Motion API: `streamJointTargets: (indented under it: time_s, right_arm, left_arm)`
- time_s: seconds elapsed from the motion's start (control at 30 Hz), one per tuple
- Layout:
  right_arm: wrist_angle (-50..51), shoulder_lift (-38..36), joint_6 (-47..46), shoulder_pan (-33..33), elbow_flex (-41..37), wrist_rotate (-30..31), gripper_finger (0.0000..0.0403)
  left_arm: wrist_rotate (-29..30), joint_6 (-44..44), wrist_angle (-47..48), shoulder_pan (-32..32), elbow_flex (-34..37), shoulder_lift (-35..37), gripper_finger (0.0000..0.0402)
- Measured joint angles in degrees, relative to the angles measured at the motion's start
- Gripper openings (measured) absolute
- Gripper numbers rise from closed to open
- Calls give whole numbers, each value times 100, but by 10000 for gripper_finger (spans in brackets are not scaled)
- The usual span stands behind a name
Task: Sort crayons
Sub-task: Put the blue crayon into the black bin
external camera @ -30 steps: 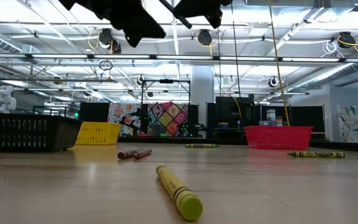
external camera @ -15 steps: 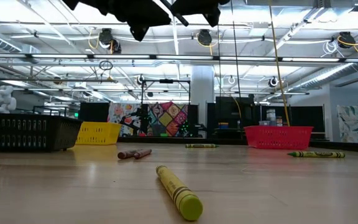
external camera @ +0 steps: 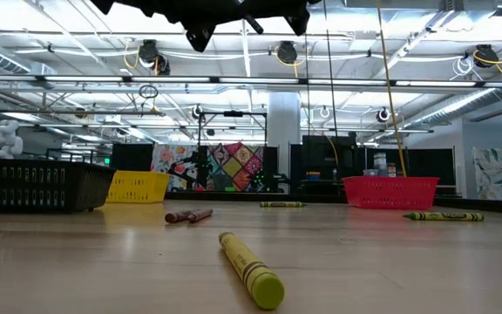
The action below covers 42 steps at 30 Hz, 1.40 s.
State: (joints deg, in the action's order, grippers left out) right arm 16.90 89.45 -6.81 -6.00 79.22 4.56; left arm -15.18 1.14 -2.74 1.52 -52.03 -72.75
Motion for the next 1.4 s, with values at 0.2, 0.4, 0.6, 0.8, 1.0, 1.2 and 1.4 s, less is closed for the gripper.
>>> streamJointTargets:
  time_s: [0.2, 0.4, 0.6, 0.8, 1.0, 1.2, 1.4]
  right_arm:
    - [-2, -4, 0, 0, 0, 7, 0]
    - [19, 5, -31, 0, 0, 152, 0]
    - [-49, 13, -37, 33, 0, 144, 0]
    - [-168, 15, -17, 31, -7, 118, 0]
    - [-172, 14, -15, 33, -7, 120, 0]
    - [-177, 14, -21, 33, -7, 121, 0]
    - [-193, 20, -203, 34, -9, 159, 26]
  left_arm:
    - [-2, 3, -155, -2, 2, 0, 68]
    - [1, 3, -384, -11, -1, 0, 68]
    - [2, 0, -549, -20, -4, 7, 67]
    - [17, -12, -474, -17, -11, 7, 18]
    - [20, -12, -459, -15, -11, 7, 12]
    - [18, -22, -416, -15, -11, 7, 8]
    - [-18, -43, -13, -16, -20, 9, 7]
